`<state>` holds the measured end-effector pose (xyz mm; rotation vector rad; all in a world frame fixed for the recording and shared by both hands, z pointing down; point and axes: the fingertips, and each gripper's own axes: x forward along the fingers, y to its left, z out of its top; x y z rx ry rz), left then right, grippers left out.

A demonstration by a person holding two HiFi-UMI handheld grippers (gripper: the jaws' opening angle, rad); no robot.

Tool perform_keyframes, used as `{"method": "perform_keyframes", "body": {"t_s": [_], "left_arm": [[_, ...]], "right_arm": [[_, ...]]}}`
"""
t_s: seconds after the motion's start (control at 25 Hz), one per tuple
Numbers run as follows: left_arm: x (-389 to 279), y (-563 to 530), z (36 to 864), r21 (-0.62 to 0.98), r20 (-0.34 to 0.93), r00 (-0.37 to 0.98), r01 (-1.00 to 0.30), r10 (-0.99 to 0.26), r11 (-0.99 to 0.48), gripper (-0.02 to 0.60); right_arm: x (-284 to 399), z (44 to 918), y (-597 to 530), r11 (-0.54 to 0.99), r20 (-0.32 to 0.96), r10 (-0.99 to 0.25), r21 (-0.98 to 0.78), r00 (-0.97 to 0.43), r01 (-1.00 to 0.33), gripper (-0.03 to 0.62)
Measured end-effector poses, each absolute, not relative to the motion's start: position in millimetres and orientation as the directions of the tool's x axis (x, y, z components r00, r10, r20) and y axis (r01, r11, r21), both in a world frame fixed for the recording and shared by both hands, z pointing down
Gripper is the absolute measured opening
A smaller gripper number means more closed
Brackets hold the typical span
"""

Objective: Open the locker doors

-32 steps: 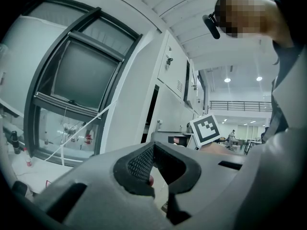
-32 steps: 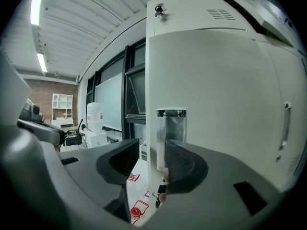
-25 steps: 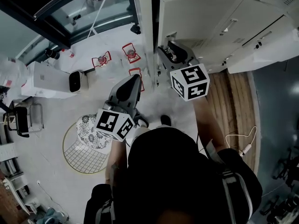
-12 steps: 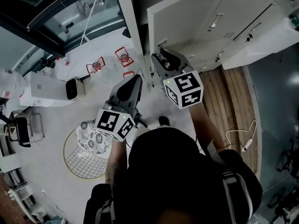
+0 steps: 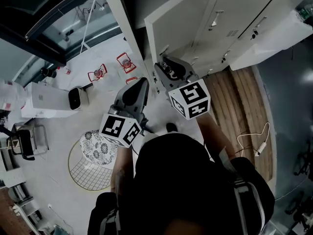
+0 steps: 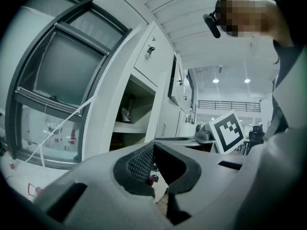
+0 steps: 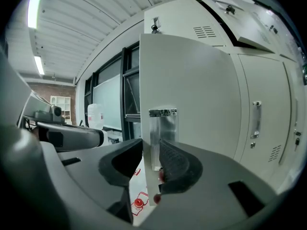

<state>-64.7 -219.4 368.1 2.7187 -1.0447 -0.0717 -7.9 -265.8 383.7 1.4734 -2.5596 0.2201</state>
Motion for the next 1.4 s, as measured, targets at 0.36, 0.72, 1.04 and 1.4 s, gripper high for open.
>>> {"method": "perform_keyframes", "body": {"t_s": [0.36, 0.72, 1.04, 1.4], "left_arm": [[-38, -215, 367, 0.227, 0.034, 0.754, -0.645, -0.656, -0.73, 0.017], [-2, -203, 371, 0.232, 0.03, 0.782, -0.611, -0.622, -0.757, 0.018], [33, -193, 369, 0.222, 0.027, 0.821, -0.562, -0.571, -0.797, 0.017], [65, -182, 368, 0.215, 0.03, 0.861, -0.501, -0.507, -0.838, 0.018]], "right_arm": [[16, 382, -240, 0.526, 0.224, -0.819, -0.073, -0.528, -0.847, 0.117], [49, 382, -210, 0.519, 0.221, -0.825, -0.07, -0.521, -0.852, 0.117], [84, 379, -187, 0.472, 0.217, -0.851, -0.081, -0.478, -0.878, 0.117], [120, 375, -169, 0.395, 0.209, -0.893, -0.063, -0.399, -0.917, 0.091]]}}
